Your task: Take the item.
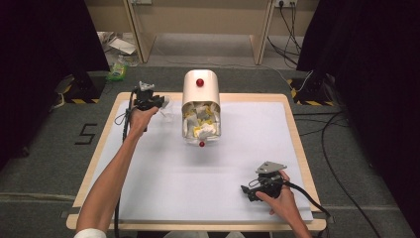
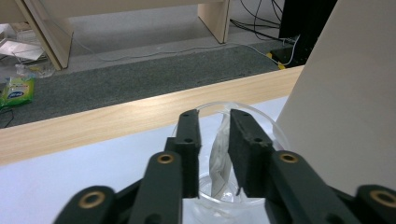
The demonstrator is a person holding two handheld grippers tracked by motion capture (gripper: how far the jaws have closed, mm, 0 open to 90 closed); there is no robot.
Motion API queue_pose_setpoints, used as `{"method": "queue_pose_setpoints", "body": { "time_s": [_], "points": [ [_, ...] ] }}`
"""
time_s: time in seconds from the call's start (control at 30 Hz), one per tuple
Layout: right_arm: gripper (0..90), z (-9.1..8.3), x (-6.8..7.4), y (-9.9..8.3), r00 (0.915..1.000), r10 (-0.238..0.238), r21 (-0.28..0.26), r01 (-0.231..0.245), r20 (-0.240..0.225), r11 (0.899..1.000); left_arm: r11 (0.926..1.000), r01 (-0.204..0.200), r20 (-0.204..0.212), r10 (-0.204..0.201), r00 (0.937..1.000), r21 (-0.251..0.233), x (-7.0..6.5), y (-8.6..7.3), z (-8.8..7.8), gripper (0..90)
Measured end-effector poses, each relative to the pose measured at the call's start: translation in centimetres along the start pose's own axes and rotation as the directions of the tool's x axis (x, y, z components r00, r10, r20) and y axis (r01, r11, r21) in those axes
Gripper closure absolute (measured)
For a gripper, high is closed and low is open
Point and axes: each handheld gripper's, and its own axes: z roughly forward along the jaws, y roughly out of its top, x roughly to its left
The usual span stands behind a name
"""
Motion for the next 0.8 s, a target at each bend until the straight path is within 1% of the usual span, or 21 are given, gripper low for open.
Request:
{"method": "queue_pose_setpoints", "body": {
  "time_s": [0.1, 0.23, 0.33, 0.4, 0.57, 0.7, 0.8],
  "points": [
    [0.4, 0.0, 0.0, 0.0, 1.0, 0.0, 0.0, 0.0, 0.0, 1.0, 1.0, 0.002, 0.002, -0.002, 1.0, -0.006, -0.1, 0.1, -0.1, 68.0],
    [0.4, 0.0, 0.0, 0.0, 1.0, 0.001, 0.001, -0.001, 0.0, 1.0, 0.9999, -0.012, -0.004, 0.012, 0.9999, -0.005, -0.3, 0.4, -0.3, 63.2],
    [0.4, 0.0, 0.0, 0.0, 1.0, 0.001, 0.001, -0.001, 0.0, 1.0, 1.0, -0.003, -0.002, 0.003, 1.0, -0.006, -0.2, 0.5, -0.4, 60.9],
    [0.4, 0.0, 0.0, 0.0, 1.0, 0.0, 0.0, 0.0, 0.0, 1.0, 1.0, -0.007, -0.004, 0.007, 1.0, -0.004, -0.3, 0.5, -0.5, 59.4],
    [0.4, 0.0, 0.0, 0.0, 1.0, 0.001, 0.001, -0.001, 0.0, 1.0, 1.0, 0.001, -0.006, -0.001, 1.0, -0.009, -0.3, 0.7, -0.8, 55.3],
    [0.4, 0.0, 0.0, 0.0, 1.0, 0.0, 0.0, 0.0, 0.0, 1.0, 0.9999, 0.008, 0.001, -0.008, 1.0, -0.01, -0.4, 0.9, -1.1, 52.4],
    [0.4, 0.0, 0.0, 0.0, 1.0, 0.0, 0.0, 0.0, 0.0, 1.0, 0.9998, 0.018, 0.009, -0.018, 0.9998, 0.001, -0.4, 1.0, -1.3, 48.8]
  ]
}}
